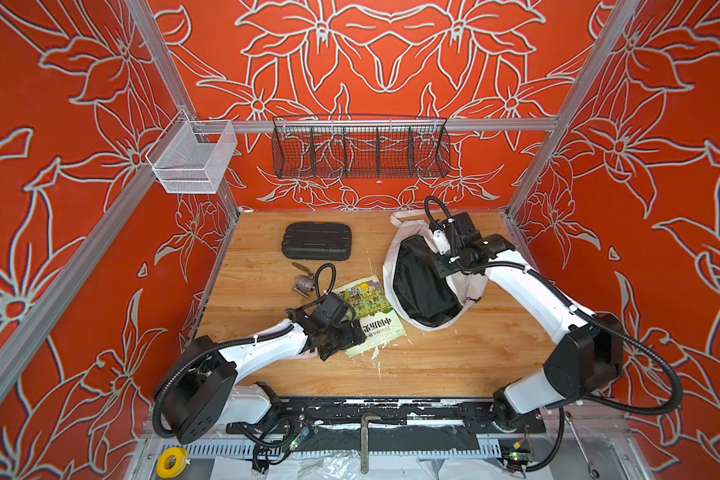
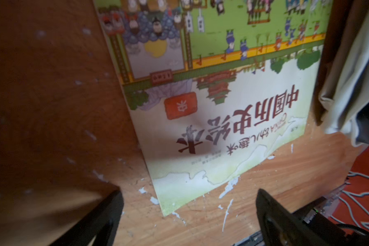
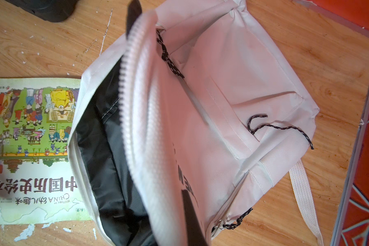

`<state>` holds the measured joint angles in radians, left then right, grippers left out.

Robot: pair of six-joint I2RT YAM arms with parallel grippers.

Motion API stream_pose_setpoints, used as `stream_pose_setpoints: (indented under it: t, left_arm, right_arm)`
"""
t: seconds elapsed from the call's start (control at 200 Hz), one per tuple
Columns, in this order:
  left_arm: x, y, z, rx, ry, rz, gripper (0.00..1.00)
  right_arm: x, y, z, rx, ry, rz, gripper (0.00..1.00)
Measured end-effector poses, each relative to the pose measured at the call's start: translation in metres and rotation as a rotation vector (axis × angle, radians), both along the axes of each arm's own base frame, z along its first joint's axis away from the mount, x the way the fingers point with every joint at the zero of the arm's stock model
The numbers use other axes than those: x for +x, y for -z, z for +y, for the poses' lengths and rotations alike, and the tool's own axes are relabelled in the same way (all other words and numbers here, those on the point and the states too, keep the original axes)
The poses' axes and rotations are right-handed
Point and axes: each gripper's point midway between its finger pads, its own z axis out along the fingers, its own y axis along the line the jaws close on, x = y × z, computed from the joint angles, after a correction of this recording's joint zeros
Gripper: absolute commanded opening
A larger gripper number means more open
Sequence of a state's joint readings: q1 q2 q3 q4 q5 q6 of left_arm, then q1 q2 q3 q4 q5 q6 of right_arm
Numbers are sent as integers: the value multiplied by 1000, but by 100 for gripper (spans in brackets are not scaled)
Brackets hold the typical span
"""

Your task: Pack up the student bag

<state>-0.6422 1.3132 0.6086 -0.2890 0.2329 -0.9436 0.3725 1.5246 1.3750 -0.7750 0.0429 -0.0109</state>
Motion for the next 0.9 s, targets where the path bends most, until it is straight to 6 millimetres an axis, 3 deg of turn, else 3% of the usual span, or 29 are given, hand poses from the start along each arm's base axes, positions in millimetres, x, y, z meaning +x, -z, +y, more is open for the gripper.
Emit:
stream_pose_setpoints:
  t: [0.23, 0.475, 0.756, 0.901]
  left_arm:
    - [11, -3, -15, -101, 17, -28, 97]
    - [25, -8, -39, -197, 64, -75, 98]
    - [36, -10, -35, -211, 39, -126, 97]
    - [45, -13, -33, -229, 21, -162, 97]
  right_arm:
    - [-2, 4, 1, 7, -4, 9, 0]
    - [-10, 25, 9, 56, -18, 56, 0]
    - [-20, 52, 21, 132, -13, 136, 0]
    - [-24, 76, 24, 137, -3, 204, 0]
